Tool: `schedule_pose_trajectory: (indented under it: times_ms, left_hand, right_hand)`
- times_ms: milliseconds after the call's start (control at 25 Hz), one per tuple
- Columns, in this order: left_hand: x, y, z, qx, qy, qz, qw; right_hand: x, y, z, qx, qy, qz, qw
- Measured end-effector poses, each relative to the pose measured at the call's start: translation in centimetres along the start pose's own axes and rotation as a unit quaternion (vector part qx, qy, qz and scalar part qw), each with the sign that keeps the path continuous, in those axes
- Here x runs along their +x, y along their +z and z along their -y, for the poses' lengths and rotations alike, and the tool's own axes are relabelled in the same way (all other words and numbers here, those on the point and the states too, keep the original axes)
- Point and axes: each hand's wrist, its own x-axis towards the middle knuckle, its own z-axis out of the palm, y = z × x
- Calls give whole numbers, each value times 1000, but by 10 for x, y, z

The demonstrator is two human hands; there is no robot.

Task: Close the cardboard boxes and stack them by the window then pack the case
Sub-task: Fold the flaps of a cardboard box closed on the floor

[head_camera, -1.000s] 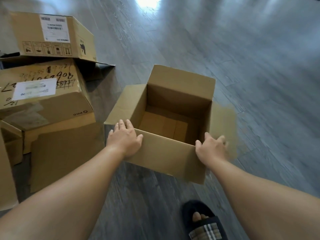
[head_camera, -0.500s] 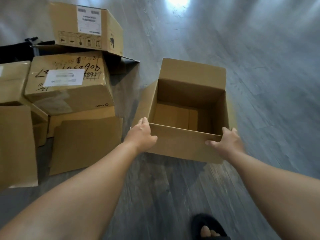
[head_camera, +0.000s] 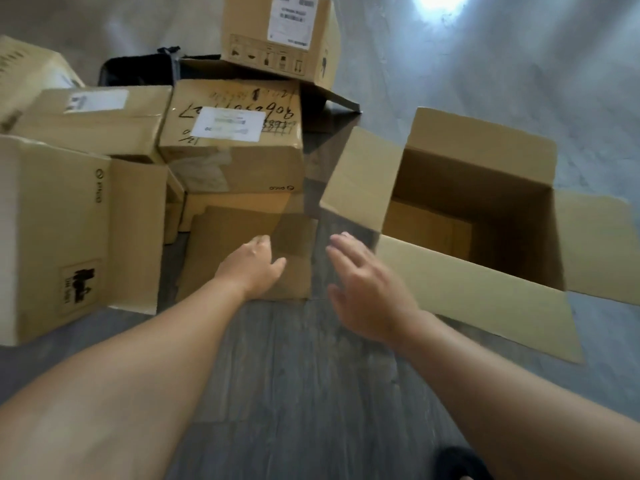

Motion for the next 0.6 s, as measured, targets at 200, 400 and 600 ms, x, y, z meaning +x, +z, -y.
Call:
schedule_pose_trajectory:
  times_ms: [200,400,600]
  left_hand:
    - [7,12,93,22,-112,69,991]
    - [10,26,157,-102,-202,126,966]
    - [10,32,161,-207,-209,41,955]
  right_hand:
    - [46,78,34,87,178,194,961]
    - [68,129,25,107,338,302,885]
    - [65,144,29,123,362,270,883]
